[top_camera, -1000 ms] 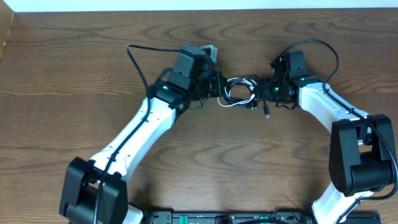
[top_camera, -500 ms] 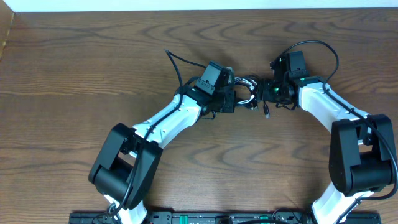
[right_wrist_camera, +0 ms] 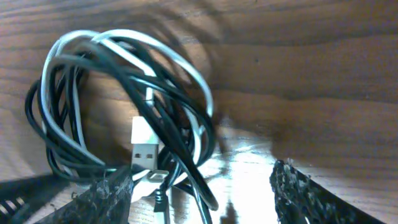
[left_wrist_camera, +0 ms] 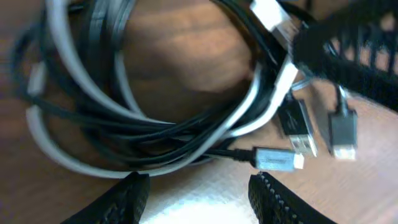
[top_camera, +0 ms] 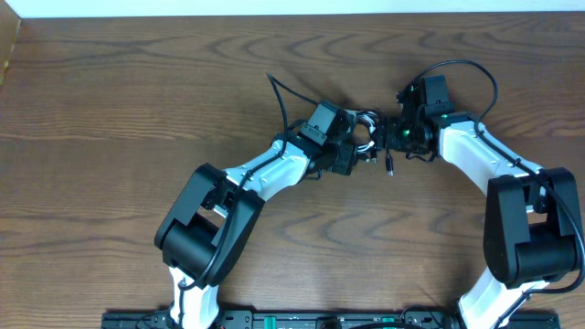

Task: Untangle cables

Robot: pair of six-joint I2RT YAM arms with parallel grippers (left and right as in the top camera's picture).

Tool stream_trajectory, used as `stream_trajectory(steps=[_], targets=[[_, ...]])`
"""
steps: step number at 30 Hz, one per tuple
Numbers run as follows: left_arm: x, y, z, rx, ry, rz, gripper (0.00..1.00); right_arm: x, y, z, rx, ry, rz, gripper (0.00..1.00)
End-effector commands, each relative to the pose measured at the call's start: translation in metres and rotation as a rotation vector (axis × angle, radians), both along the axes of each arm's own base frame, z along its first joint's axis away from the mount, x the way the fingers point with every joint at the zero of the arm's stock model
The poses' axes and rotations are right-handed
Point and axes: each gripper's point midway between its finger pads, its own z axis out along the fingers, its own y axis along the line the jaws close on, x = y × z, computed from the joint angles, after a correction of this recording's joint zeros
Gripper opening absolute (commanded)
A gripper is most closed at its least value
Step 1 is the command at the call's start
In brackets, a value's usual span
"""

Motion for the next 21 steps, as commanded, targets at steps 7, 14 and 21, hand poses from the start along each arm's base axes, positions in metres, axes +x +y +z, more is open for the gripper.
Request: stream_trajectory(steps=[7, 14, 21], targets=[[0.014, 0.01, -0.011, 0.078, -0.057, 0.029, 0.56, 0.001, -0.002, -0.002, -0.014, -0.002, 0.008, 0.69], [0.015, 0.028, -0.017, -0.027, 0.17, 0.463, 0.57, 0.001, -0.002, -0.002, -0.014, -0.002, 0.008, 0.69], [0.026, 0.036, -0.015, -0.081, 0.208, 0.602, 0.56, 0.001, -0.002, -0.002, -0.014, -0.003, 0.008, 0.7]])
